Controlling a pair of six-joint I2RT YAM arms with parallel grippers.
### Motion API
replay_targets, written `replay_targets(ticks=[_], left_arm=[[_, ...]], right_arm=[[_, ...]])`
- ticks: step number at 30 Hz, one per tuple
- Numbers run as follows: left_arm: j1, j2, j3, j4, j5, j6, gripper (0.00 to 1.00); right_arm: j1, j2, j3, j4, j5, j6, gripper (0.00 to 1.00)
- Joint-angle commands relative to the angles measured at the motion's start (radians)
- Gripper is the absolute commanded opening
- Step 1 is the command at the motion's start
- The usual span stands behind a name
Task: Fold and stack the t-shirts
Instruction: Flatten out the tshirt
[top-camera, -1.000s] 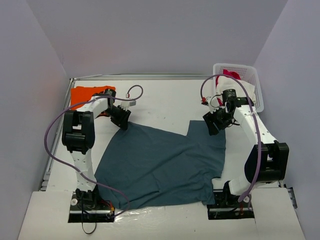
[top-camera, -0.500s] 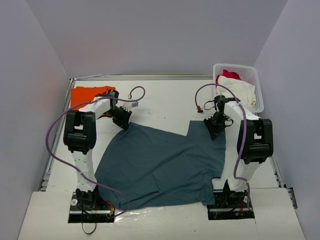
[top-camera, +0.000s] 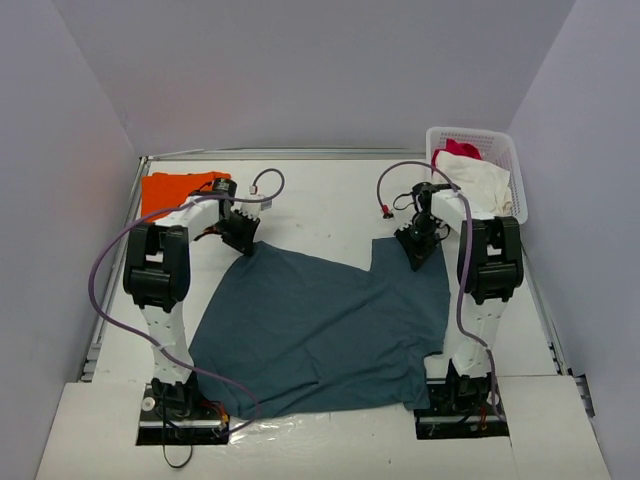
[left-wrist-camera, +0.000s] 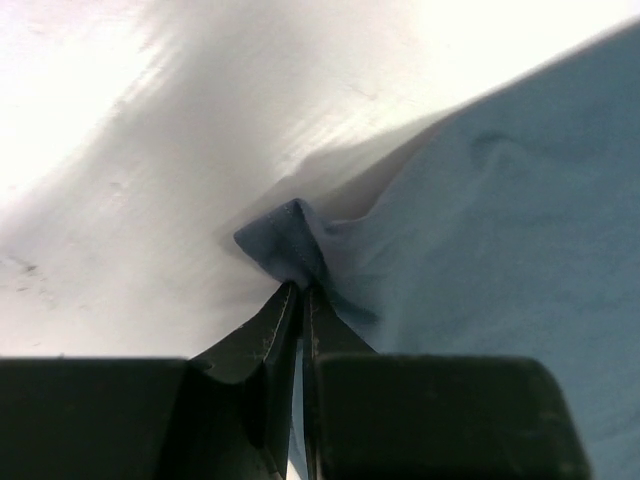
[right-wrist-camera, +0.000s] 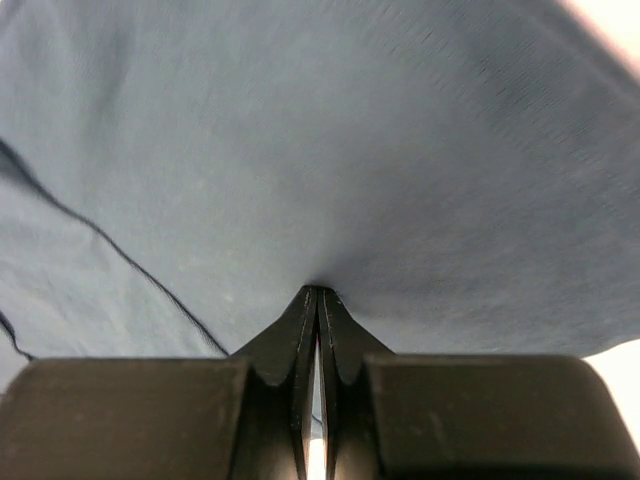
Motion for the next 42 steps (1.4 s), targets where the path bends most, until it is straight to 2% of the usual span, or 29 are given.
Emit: replay_targets(ticks=[1, 11, 18, 23, 28, 32, 39, 42], left_arm=[[0.020, 0.039, -0.045, 0.082, -0.226, -0.021, 0.03], [0.043, 0.078, -0.002, 0.154, -0.372, -0.093, 0.02], [0.077, 0.130, 0.094, 0.165, -0.443, -0.179, 0.02], [0.082, 0.202, 0.248, 0.124, -0.446, -0.210, 0.02], [0.076, 0.308, 0.459, -0.050, -0.418, -0.236, 0.02], [0.068, 0.337, 0.556, -0.088, -0.391, -0.216, 0.02], [0.031, 0.441, 0.778, -0.170, -0.453, -0.185, 0.03], [0.031, 0.452, 0.800, -0.174, -0.457, -0.181, 0.02]], right_arm=[[0.022, 0.084, 0.084, 0.007, 0.019, 0.022, 0.00], [0.043, 0.286, 0.375, -0.002, 0.029, 0.072, 0.00], [0.046, 0.444, 0.619, -0.010, 0.048, 0.102, 0.00], [0.049, 0.538, 0.810, -0.013, 0.075, 0.120, 0.00], [0.059, 0.639, 1.004, -0.013, 0.084, 0.122, 0.00], [0.063, 0.700, 1.106, 0.005, 0.091, 0.100, 0.00], [0.086, 0.711, 1.118, 0.194, 0.150, 0.074, 0.00], [0.089, 0.704, 1.115, 0.205, 0.154, 0.063, 0.00]])
